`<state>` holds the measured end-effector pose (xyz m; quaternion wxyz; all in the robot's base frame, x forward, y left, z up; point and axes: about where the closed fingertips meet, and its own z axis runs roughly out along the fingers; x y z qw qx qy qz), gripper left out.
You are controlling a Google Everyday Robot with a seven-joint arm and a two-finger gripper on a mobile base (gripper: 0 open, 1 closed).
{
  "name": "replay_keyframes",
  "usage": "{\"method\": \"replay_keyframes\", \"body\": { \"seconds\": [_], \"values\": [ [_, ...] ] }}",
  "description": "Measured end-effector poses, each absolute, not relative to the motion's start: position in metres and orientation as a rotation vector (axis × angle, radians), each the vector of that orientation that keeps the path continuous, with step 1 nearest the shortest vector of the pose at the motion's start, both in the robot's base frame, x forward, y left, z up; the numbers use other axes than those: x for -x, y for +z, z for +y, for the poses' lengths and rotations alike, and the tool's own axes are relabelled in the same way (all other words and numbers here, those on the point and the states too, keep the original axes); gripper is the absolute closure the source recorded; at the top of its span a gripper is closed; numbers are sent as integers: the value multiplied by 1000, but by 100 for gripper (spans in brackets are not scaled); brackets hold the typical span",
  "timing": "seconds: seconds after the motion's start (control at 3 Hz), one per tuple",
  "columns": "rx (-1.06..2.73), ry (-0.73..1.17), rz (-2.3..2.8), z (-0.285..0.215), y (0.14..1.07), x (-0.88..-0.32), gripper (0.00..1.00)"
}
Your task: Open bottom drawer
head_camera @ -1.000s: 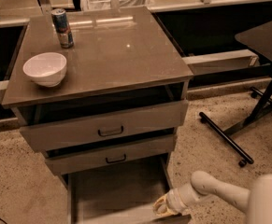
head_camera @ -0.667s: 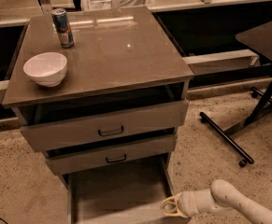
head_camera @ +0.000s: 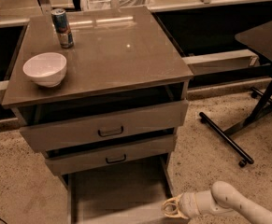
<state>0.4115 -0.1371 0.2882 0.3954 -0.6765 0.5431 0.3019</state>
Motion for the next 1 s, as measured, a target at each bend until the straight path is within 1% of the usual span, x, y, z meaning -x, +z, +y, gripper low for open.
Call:
{"method": "replay_keyframes", "body": {
  "seconds": [0.33, 0.67, 1.0],
  "values": [
    [1715, 765, 1377, -137, 288, -411, 19],
    [1715, 765, 1377, -137, 288, -411, 0],
    [1715, 765, 1377, -137, 288, -411, 0]
  ]
}}
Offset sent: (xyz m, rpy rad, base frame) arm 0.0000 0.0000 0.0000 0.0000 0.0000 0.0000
